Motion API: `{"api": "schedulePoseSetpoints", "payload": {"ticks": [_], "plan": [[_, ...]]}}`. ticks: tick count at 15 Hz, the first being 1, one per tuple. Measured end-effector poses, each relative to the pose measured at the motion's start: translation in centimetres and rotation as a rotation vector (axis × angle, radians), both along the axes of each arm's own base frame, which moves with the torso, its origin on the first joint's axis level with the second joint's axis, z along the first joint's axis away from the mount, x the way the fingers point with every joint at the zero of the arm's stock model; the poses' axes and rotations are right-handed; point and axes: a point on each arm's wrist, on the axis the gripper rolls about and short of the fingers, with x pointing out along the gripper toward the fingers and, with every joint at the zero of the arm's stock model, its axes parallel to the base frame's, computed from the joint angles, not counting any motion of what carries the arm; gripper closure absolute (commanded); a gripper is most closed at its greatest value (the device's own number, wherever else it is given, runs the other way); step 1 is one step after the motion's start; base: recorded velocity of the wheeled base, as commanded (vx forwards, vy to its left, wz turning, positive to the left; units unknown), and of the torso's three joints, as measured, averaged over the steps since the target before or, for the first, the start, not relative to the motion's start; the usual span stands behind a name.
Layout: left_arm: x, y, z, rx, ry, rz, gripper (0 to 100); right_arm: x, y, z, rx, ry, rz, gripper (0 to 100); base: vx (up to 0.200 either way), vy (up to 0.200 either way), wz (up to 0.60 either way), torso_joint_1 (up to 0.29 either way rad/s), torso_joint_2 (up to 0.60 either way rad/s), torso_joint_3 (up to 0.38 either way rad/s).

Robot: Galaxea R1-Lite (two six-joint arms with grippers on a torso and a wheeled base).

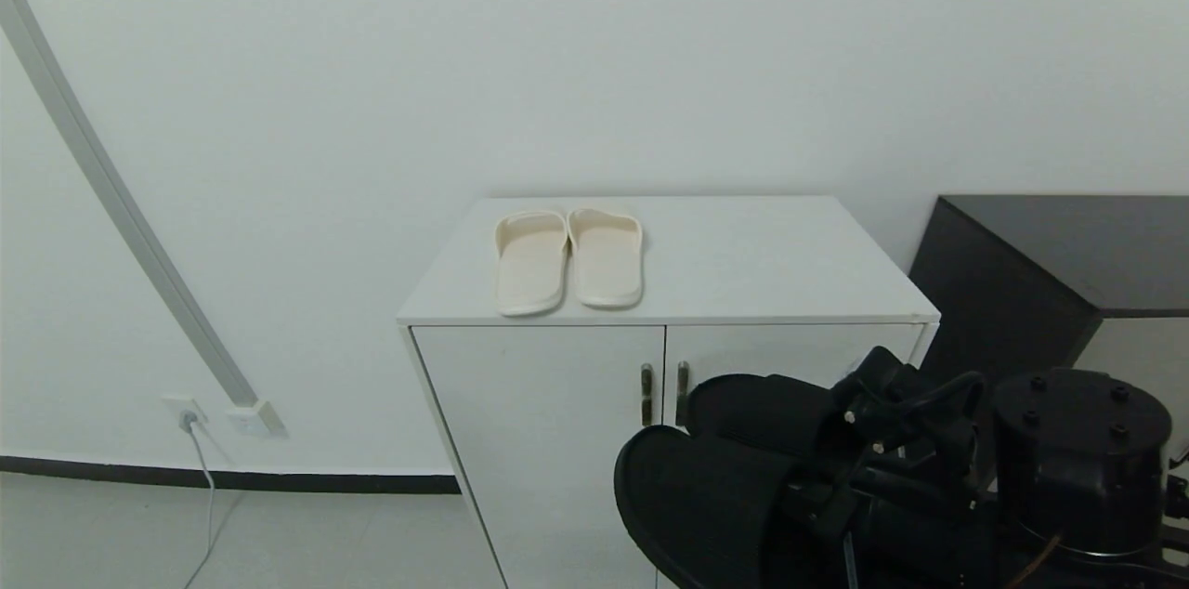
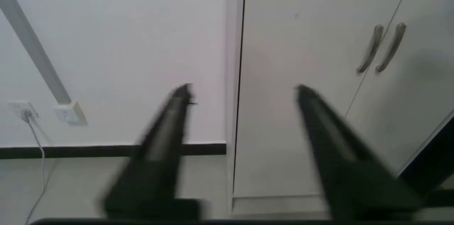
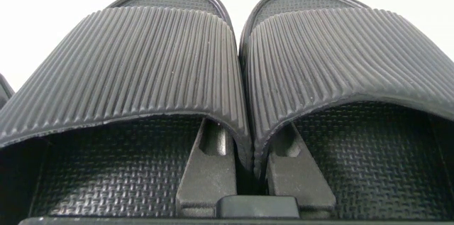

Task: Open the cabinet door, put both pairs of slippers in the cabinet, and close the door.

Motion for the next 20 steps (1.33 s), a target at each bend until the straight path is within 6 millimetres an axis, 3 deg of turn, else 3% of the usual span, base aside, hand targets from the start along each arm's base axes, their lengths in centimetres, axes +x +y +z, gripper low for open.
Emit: {"api": "schedulePoseSetpoints", "payload": {"ticks": [10, 20], "plan": [[0.0, 0.0, 0.0, 0.003, 0.0, -0.002, 0, -0.1, -0.1, -0.3, -0.008, 0.009, 0.0, 100, 0.0, 0.0, 0.0, -0.191, 0.52, 0.319], [0.0, -0.01, 0.0, 0.004, 0.0, -0.004, 0, -0.37, -0.39, -0.87, -0.009, 0.012, 0.003, 100, 0.0, 0.0, 0.0, -0.114, 0.46, 0.342]]}}
